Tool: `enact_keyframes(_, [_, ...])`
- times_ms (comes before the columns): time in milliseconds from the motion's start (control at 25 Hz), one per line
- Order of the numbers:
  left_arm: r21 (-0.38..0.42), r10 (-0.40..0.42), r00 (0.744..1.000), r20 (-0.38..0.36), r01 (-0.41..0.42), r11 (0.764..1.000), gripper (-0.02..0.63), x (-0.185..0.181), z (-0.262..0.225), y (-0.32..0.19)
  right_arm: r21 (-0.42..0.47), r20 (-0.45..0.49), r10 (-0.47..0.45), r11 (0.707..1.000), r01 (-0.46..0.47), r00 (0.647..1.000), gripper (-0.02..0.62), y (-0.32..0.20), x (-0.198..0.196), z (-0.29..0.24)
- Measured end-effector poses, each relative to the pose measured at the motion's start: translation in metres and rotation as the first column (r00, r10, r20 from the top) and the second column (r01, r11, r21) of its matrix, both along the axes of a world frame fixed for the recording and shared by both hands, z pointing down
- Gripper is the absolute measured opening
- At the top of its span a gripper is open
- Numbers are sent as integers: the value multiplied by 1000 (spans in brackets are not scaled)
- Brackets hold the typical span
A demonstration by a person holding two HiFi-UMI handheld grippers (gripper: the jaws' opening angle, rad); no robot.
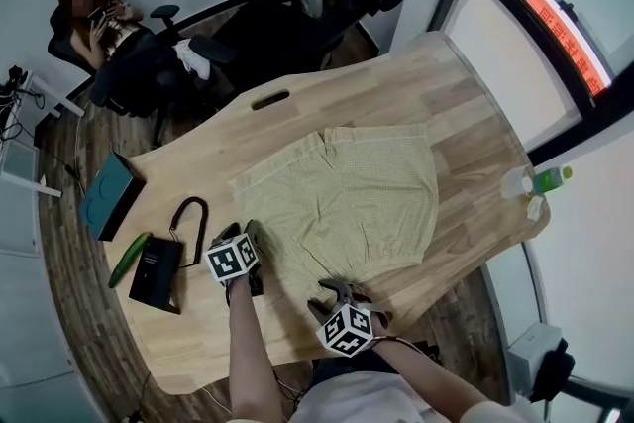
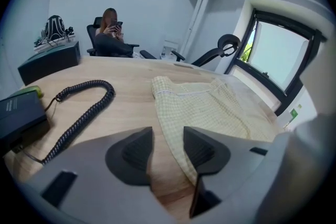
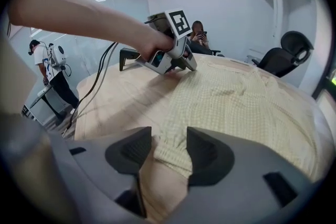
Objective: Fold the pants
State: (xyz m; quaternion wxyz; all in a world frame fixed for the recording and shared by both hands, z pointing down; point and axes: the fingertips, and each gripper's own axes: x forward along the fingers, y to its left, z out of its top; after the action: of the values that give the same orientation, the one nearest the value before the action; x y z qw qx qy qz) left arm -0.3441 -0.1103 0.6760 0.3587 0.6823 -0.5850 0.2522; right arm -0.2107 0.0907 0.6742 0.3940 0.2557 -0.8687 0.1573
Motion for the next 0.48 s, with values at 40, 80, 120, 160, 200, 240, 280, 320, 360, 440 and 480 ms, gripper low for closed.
enact_keyframes(40, [0,7,1000,-4,-7,1000,176,2,0,-1,7,-9,-3,1000,3,1000,206,0,0,1])
enact_keyframes(80, [0,14,1000,-7,-14,1000,179,4,0,-2,10,-17,-4,1000,4,1000,206,0,0,3])
enact_keyframes(120, [-1,20,1000,-10,-20,1000,179,6,0,-3,9,-23,-1,1000,2,1000,206,0,0,4])
enact_keyframes(160, [-4,26,1000,-11,-26,1000,179,7,1,-4,8,-27,2,1000,-1,1000,206,-1,0,5])
enact_keyframes(200, [-6,27,1000,-2,-27,1000,179,7,2,-4,7,-31,2,1000,-2,1000,206,-1,-1,6])
enact_keyframes(240, [-7,24,1000,18,-24,1000,179,4,2,-4,7,-35,1,1000,0,999,203,-2,-2,6])
enact_keyframes(280, [-6,19,999,43,-19,1000,166,1,2,-4,8,-38,0,1000,0,999,199,-2,-3,6])
enact_keyframes(320, [-4,15,998,68,-15,1000,149,-3,2,-4,9,-42,4,1000,-4,999,188,-3,-4,6])
enact_keyframes(360, [-2,15,996,91,-14,1000,129,-6,3,-4,9,-45,14,1000,-14,999,160,-5,-4,6])
enact_keyframes(440, [-5,32,994,104,-32,999,83,-6,5,-4,12,-52,40,999,-40,998,88,-7,-3,7])
enact_keyframes(480, [-12,45,995,94,-44,999,52,-5,5,-4,11,-53,50,999,-49,997,50,-8,-2,7])
